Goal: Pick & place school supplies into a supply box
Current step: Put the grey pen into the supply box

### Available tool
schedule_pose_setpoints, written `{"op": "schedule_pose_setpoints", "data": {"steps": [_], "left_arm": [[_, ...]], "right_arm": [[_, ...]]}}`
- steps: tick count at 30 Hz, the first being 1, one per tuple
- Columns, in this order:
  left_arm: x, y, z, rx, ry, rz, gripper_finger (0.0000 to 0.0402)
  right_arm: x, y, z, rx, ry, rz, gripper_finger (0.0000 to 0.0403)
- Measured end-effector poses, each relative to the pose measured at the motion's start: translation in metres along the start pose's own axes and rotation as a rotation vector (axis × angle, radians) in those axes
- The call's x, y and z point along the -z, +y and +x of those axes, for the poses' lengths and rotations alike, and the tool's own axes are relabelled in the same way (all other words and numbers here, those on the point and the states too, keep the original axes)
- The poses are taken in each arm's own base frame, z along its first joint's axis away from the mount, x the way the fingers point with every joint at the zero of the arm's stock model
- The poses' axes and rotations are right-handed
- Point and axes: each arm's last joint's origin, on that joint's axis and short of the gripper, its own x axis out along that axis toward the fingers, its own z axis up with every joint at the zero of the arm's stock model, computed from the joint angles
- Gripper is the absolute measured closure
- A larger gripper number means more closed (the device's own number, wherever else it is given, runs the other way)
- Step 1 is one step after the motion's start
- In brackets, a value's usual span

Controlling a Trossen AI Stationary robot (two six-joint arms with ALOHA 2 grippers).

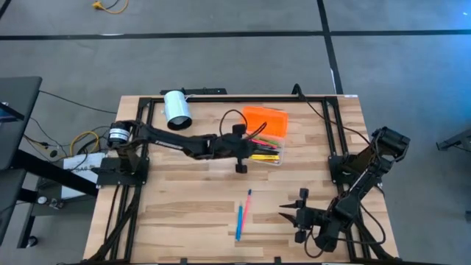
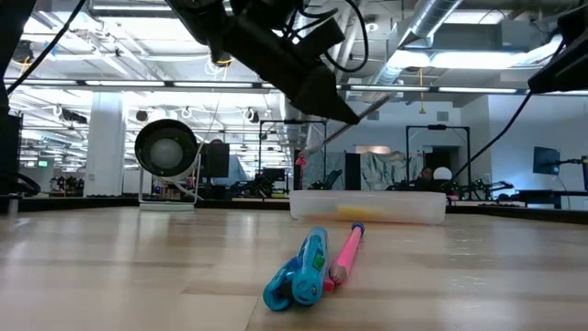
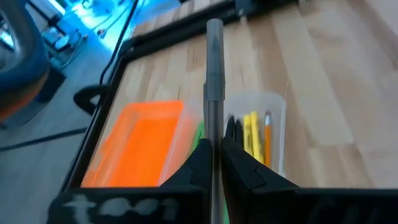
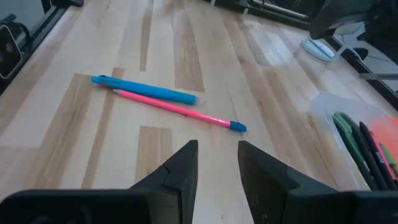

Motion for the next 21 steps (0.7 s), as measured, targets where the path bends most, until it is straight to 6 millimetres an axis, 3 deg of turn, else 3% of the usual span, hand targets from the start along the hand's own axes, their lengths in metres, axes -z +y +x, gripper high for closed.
{"op": "schedule_pose_setpoints", "data": {"steps": [15, 21], "left_arm": [[0.005, 0.014, 0.004, 0.078, -0.029, -0.081, 0.0401], [0.024, 0.015, 0.026, 0.094, -0.01, -0.13, 0.04]], "right_arm": [[-0.004, -0.01, 0.015, 0.056, 0.022, -0.047, 0.0295], [-0.009, -0.019, 0.027, 0.093, 0.031, -0.065, 0.0295]]}}
